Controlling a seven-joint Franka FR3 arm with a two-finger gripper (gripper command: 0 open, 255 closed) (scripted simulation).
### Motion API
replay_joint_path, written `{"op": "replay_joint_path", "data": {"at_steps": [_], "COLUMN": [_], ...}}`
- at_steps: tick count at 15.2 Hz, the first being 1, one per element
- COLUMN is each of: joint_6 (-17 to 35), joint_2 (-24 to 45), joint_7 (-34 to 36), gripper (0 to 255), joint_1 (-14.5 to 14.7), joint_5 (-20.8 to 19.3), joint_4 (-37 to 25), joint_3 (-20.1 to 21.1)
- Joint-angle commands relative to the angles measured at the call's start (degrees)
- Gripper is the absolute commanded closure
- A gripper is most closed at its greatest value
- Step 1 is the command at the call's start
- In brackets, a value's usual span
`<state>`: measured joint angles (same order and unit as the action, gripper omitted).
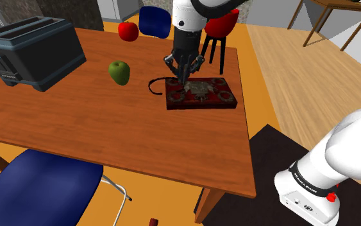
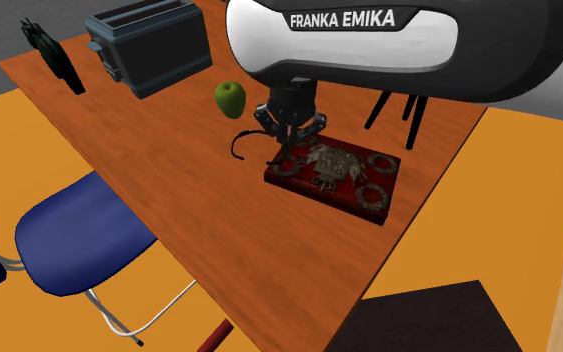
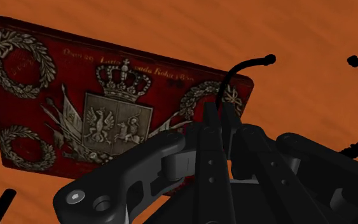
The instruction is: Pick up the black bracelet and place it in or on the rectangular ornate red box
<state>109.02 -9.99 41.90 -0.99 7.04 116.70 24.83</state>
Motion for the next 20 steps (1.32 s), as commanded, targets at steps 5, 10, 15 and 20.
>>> {"op": "replay_joint_path", "data": {"at_steps": [5, 10, 15, 20], "joint_6": [-0.33, -0.92, 1.22, 5.15], "joint_2": [-4.89, -7.1, -7.18, -6.35], "joint_7": [-9.51, -16.78, -19.29, -19.41], "gripper": [255, 255, 255, 255], "joint_1": [-3.04, -5.69, -6.57, -6.5], "joint_5": [0.89, 0.29, -0.03, 0.05], "joint_4": [5.14, 7.39, 9.82, 12.93], "joint_3": [-5.83, -10.67, -12.19, -11.94]}}
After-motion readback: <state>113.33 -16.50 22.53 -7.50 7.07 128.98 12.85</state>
